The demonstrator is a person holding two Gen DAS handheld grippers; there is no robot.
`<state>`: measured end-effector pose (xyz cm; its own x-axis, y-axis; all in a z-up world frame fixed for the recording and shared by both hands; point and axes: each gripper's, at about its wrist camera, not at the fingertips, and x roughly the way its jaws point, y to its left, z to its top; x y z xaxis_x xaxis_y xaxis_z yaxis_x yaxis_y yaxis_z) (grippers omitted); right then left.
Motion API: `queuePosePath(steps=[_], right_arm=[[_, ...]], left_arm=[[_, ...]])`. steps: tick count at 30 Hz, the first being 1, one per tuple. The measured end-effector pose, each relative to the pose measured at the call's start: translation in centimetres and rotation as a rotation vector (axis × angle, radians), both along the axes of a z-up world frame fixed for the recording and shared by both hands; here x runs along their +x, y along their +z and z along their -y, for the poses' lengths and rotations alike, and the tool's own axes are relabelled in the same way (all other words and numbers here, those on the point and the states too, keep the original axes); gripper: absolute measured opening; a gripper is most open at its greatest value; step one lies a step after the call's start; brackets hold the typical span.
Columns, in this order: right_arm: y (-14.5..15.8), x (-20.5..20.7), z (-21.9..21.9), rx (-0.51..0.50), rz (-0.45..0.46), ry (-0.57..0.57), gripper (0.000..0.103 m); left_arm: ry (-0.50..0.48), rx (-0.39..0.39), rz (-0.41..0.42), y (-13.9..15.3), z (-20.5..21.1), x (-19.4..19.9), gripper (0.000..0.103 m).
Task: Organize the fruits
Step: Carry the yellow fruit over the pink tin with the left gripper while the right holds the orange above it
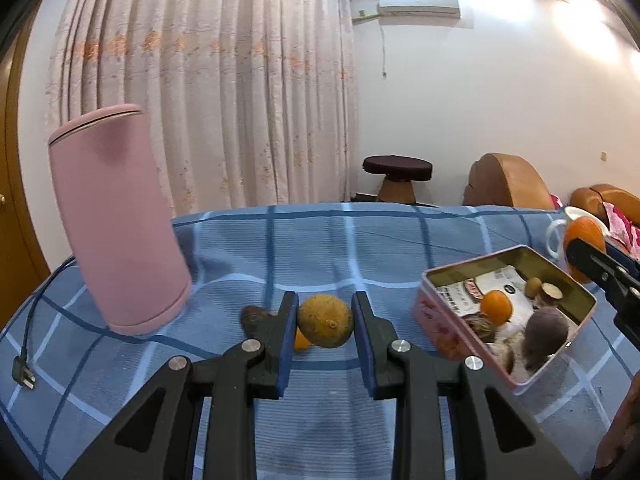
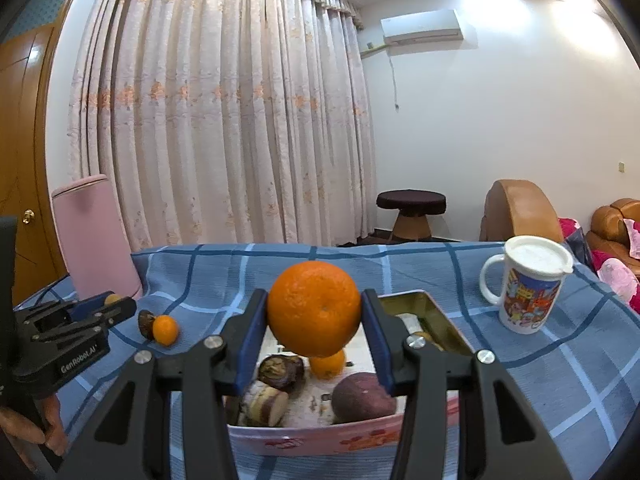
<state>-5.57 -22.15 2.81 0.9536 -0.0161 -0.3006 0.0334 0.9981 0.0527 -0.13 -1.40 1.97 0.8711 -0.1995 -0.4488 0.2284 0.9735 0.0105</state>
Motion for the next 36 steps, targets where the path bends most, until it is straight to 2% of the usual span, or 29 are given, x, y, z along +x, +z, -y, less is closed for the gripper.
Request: queuePosePath(steps=[22, 36], right_arm=[[0.0, -0.2, 4.2, -0.005, -0.01, -0.081, 0.05], [0.0, -0.1, 6.2, -0.005, -0.012, -0.13, 0.05]], left_arm=[[-0.074, -0.003, 0.006, 0.5, 5.0, -0.3, 0.029], [-0.124, -0.017, 0.038, 1.7, 7.7, -0.3, 0.029]])
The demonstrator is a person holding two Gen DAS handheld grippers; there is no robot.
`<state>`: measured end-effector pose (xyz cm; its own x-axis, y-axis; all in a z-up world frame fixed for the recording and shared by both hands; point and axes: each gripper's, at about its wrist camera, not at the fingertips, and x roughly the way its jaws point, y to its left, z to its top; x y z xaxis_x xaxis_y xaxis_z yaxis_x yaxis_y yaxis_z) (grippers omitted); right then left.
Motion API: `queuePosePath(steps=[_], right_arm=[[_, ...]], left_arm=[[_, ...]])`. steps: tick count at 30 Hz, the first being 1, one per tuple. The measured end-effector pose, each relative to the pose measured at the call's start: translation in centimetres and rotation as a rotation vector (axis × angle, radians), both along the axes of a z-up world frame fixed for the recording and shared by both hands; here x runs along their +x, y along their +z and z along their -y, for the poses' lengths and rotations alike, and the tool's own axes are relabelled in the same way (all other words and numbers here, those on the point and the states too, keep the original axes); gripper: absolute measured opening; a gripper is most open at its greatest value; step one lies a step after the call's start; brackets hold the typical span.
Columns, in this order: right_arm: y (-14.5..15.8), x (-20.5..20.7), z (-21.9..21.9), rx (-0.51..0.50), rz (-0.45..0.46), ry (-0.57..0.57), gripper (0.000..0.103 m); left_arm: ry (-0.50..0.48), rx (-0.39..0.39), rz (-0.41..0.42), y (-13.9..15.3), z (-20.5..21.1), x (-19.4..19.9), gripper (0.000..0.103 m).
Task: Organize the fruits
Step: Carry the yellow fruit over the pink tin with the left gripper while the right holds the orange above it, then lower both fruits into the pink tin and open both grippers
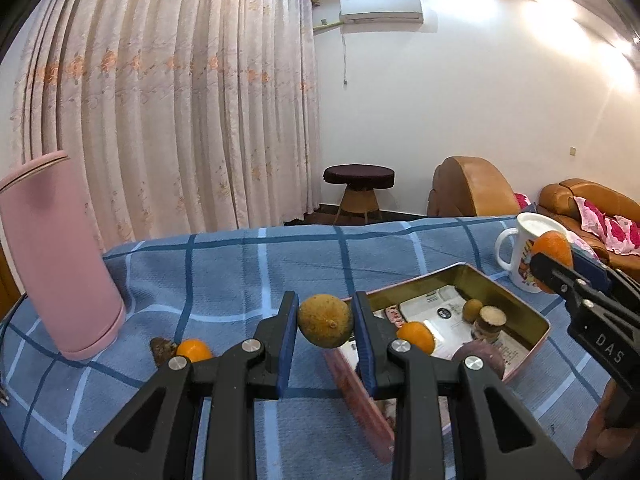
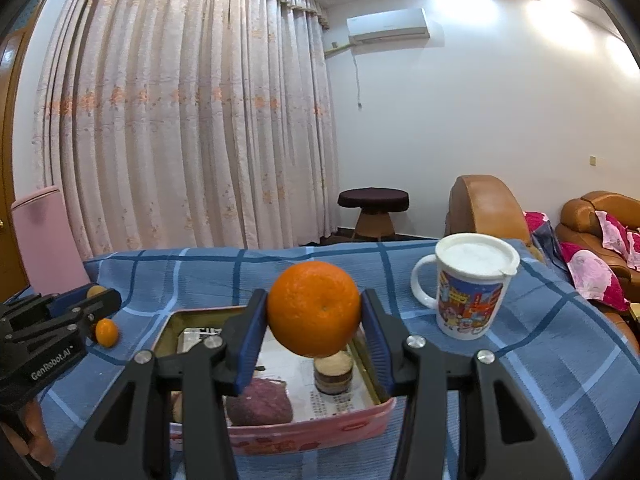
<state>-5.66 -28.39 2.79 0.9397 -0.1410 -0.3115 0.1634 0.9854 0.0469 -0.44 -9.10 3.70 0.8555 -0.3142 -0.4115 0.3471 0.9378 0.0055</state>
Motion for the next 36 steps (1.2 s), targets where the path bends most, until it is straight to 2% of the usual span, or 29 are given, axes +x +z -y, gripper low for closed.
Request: queuePosePath(steps=[11, 18, 32, 36], right_arm=[[0.2, 0.4, 3.3, 0.026, -0.005, -0.088, 0.05], [-0.2, 1.5, 4.3, 0.023, -0.029, -0.112, 0.05], [-1.7, 5.7, 2.5, -0.041, -0.124, -0.098, 0.05], [-1.8, 6.6, 2.4, -0.032, -0.14, -0.093, 0.05]], left_arm=[[-0.061, -0.018, 0.016, 0.9, 4.1, 0.8, 0.029], [-0.1, -0.005, -0.002, 0.1, 7.3, 1.4, 0.029], [-0.051, 0.007, -0.081, -1.9, 7.3, 3.7, 0.029], [-0.039, 0.018, -0.098, -2.2, 7.3, 4.2, 0.029]])
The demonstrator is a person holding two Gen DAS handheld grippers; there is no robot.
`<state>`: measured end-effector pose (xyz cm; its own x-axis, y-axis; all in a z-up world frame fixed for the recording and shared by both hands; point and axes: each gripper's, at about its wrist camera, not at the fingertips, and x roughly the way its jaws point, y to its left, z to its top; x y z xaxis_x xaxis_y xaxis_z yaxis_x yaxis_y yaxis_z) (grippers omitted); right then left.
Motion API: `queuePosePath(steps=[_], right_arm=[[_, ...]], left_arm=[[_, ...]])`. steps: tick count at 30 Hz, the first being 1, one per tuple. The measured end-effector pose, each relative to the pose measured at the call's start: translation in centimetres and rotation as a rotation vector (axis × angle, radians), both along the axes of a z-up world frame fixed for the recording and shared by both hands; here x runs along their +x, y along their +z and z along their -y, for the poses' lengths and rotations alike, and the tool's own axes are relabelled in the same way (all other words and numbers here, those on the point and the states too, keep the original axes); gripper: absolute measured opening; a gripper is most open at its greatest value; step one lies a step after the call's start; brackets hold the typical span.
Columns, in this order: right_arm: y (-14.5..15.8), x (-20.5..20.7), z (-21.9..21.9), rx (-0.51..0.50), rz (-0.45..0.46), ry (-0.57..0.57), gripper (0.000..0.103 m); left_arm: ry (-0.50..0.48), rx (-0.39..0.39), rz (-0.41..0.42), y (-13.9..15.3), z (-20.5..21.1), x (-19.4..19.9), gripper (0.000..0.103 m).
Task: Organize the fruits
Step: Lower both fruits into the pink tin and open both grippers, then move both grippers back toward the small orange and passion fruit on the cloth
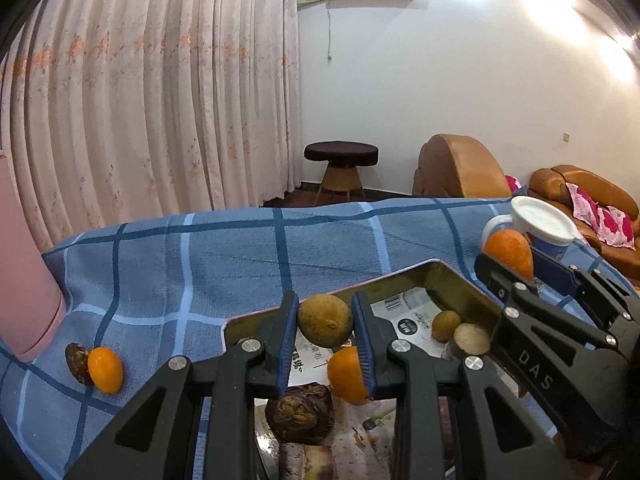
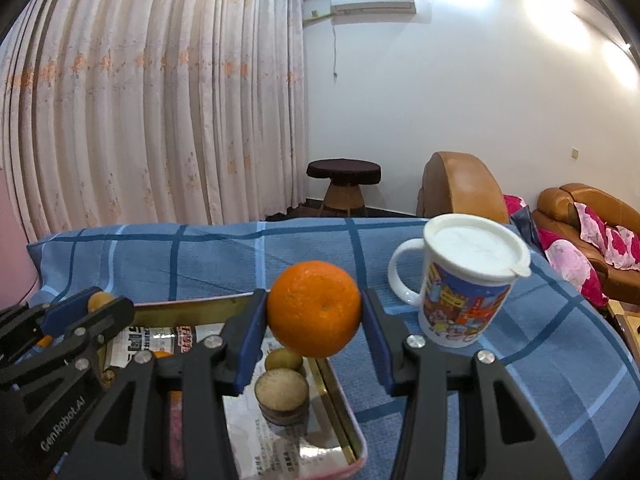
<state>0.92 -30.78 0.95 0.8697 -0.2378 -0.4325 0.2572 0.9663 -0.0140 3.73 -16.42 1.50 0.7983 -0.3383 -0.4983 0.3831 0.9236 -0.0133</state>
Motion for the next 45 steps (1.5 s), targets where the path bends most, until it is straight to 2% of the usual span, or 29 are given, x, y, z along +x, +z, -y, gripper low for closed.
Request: queuePosePath(steps=[8, 12, 19, 21, 23, 24, 25, 26, 27, 29, 34, 42, 45], right_arm=[[-0.6, 1.6, -1.0, -0.022, -0.067, 0.036, 0.05], [-1.1, 2.3, -1.1, -0.013, -0.112, 0.055, 0.05], [-1.3, 2.5, -1.1, 0.004, -0.125, 0.089, 0.05], [-1.3, 2.4, -1.0, 0.004, -0.121, 0.084, 0.057], [-1.2, 2.1, -0.7, 0.017, -0.106, 0.071, 0.07], [-1.1, 1.9, -0.5, 0.028, -0.093, 0.069, 0.072], [-1.0, 1.5, -0.3, 0.048, -0.071, 0.081, 0.078], [-0.9, 1.3, -0.3, 0.058, -0.058, 0.092, 0.09], [-0.7, 0.9, -0.4, 0.064, -0.037, 0.106, 0.095], [-0.2, 0.1, -0.9, 0.051, 0.008, 0.126, 0.099], [0.4, -1.6, -1.4, 0.012, 0.091, 0.096, 0.103], [1.5, -4.1, -0.7, 0.033, 0.264, 0.03, 0.103], [1.9, -5.0, -0.7, 0.023, 0.3, -0.001, 0.103]], left_arm=[[0.007, 0.054, -0.024, -1.0, 0.8, 0.3, 0.029], [0.022, 0.055, -0.051, -1.4, 0.7, 0.7, 0.029], [0.019, 0.08, -0.061, -1.5, 1.1, 0.9, 0.029], [0.035, 0.077, -0.073, -1.7, 0.9, 1.2, 0.029], [0.048, 0.068, -0.085, -1.8, 0.6, 1.4, 0.029], [0.05, 0.064, -0.092, -1.8, 0.5, 1.5, 0.03], [0.048, 0.063, -0.1, -1.9, 0.5, 1.6, 0.032], [0.042, 0.065, -0.102, -1.9, 0.7, 1.4, 0.043], [0.038, 0.07, -0.097, -1.9, 0.8, 1.2, 0.059], [0.038, 0.088, -0.039, -1.5, 1.0, 0.1, 0.079], [0.091, 0.142, 0.128, -0.5, 1.2, -2.4, 0.088], [0.163, 0.109, 0.196, 0.1, -0.6, -3.2, 0.088], [0.173, 0.104, 0.223, 0.3, -1.0, -3.7, 0.088]])
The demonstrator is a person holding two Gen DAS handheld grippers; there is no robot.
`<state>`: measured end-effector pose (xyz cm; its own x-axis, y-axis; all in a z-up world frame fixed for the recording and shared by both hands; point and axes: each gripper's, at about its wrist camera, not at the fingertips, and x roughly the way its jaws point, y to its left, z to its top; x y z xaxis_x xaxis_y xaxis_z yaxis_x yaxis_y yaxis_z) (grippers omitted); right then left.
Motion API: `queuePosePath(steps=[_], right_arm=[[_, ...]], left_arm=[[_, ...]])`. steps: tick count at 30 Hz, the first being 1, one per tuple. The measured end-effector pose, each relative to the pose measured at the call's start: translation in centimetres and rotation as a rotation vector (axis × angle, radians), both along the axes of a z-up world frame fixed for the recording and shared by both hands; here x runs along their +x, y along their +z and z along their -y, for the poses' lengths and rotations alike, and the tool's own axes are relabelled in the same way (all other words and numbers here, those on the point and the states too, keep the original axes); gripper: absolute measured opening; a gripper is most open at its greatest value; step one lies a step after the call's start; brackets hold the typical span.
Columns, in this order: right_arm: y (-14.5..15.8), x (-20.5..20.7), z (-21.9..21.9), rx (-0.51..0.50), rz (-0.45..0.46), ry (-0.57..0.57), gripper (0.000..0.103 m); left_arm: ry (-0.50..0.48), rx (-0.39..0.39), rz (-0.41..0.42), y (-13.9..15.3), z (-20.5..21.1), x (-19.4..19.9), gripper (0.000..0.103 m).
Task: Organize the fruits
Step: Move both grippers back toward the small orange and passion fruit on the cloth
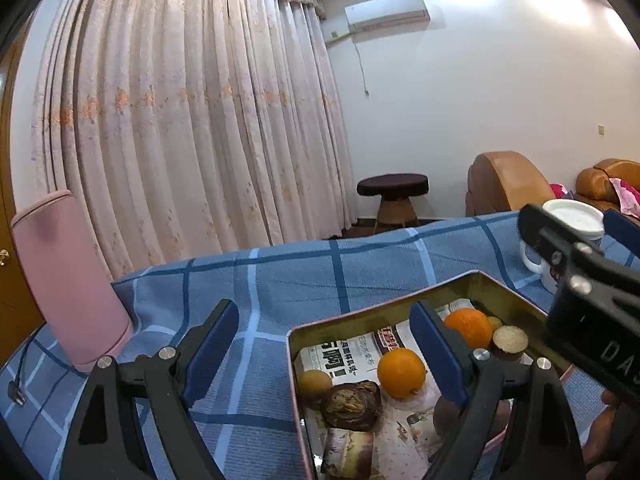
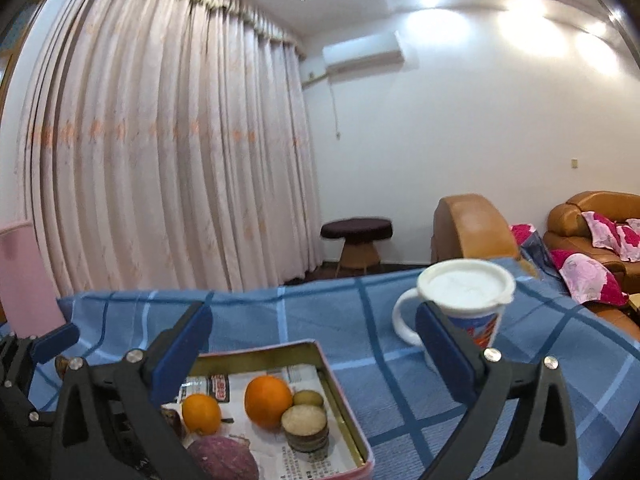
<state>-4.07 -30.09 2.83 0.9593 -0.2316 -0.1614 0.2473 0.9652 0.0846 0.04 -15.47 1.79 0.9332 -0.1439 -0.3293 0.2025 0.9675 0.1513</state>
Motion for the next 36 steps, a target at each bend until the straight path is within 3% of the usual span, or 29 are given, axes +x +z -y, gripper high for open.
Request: queuePosePath(steps=[5, 12, 18, 27, 36], right_arm=[[0.3, -1.4, -0.5, -0.014, 0.026, -0.025, 0.103], [0.6, -3.0, -0.7, -0.025, 0.049, -0.074, 0.103], [0.8, -4.5, -0.8, -0.02, 0.068, -0.101, 0.103], [1.2, -6.6, -3.0, -0.105, 0.125, -0.129, 0.103], [1.0, -6.2, -4.5, -0.053, 0.065, -0.102, 0.103]], left_arm=[[0.007, 0.023, 0.045, 0.2, 0.0, -1.0, 0.089], [-0.007, 0.009, 0.018, 0.1, -0.8, -1.5, 0.089], [-0.016, -0.047, 0.029, 0.3, -2.2, -2.3, 0.089], [0.019, -0.185, 0.026, 0.5, -5.8, -3.2, 0.089], [-0.011, -0.165, 0.057, 0.6, -7.2, -4.0, 0.089]])
